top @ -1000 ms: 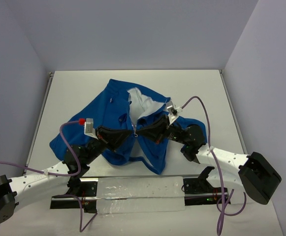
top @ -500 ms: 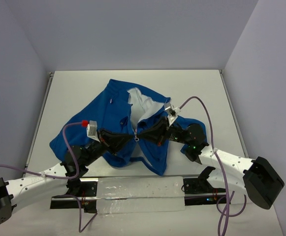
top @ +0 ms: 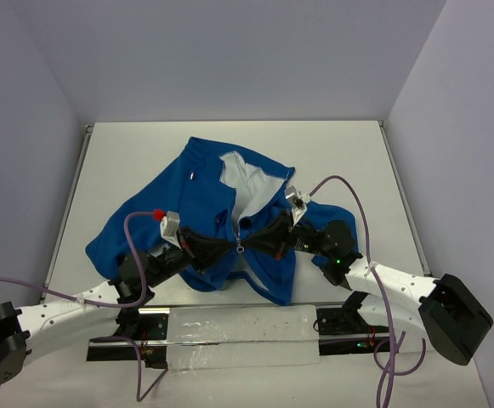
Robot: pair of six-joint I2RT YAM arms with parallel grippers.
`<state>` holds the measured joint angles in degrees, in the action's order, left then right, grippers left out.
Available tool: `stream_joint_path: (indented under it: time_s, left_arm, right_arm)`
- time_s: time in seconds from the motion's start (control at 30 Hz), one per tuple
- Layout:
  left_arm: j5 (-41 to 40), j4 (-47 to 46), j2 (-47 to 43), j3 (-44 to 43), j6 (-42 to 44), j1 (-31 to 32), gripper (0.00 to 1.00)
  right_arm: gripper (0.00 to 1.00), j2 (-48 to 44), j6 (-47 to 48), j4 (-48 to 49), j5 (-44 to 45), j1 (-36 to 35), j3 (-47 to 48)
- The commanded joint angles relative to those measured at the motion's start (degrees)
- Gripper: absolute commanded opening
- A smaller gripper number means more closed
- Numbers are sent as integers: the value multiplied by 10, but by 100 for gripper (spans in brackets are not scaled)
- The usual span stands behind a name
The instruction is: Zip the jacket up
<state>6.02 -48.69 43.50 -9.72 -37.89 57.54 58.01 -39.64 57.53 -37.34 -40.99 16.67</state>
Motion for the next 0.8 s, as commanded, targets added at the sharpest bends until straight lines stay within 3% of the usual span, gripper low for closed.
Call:
stream_joint_path:
  time_s: [0.0,0.33,0.5,0.77]
  left_arm:
    - [93,35,20,29,-34,9,0]
    - [88,2,109,55,-56,9,0]
    - [118,-80,168,75,-71,9,0]
    - [154,-69,272,48,-80,8,0]
  right_arm:
    - [0,-34,5,66,91,16,-10]
    - [0,-16,6,63,125,15,-57]
    - [0,19,5,59,119,16,-74]
    - [0,61,4,64,167,16,-88]
